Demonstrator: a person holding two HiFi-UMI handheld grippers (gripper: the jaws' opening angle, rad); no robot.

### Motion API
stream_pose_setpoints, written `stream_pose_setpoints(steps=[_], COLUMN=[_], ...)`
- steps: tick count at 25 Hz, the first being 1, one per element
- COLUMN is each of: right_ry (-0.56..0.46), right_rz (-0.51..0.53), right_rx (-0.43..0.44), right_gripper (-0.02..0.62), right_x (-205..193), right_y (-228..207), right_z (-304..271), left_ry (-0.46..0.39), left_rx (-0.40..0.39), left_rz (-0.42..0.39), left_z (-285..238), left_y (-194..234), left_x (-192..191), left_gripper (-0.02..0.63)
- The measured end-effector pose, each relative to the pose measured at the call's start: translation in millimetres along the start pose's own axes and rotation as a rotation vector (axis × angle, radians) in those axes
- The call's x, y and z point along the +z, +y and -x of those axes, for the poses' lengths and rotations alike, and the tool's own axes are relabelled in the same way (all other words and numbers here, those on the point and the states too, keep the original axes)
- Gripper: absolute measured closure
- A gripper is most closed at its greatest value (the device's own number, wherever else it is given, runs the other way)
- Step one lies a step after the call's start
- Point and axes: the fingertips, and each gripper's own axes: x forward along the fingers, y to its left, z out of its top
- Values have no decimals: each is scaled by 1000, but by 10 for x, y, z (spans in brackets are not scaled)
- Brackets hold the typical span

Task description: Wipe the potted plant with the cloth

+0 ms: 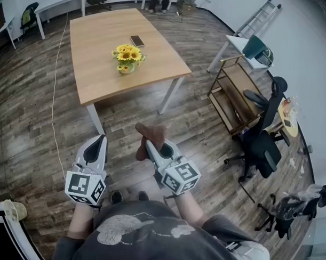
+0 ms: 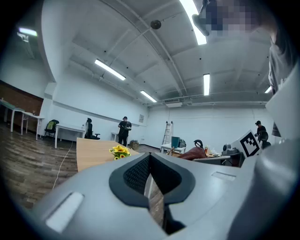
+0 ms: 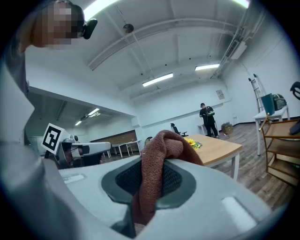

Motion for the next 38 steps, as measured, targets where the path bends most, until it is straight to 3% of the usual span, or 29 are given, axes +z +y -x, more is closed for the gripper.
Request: stream_pose_setpoints(steps=[5, 18, 24, 34, 38], right_ry=[25, 53, 18, 63, 69], right_rz=[3, -10, 61, 36, 19], right_rx=[39, 61, 66, 70, 43], right_gripper=[543, 543, 543, 541, 541], right_x=[-77, -212, -151, -367, -362], right_y=[58, 71, 50, -454, -603], right_z=[-14, 167, 374, 753, 671], left_ry=[12, 37, -26, -29, -8], left_rx=[2, 13, -27, 25, 28], left_rz=[-39, -17, -4, -9, -9], left_z=[37, 140, 165, -33, -109], left_y=[-98, -291, -536, -864, -764], left_x=[-60, -191, -102, -330, -398], left_gripper=[588, 588, 588, 586, 586])
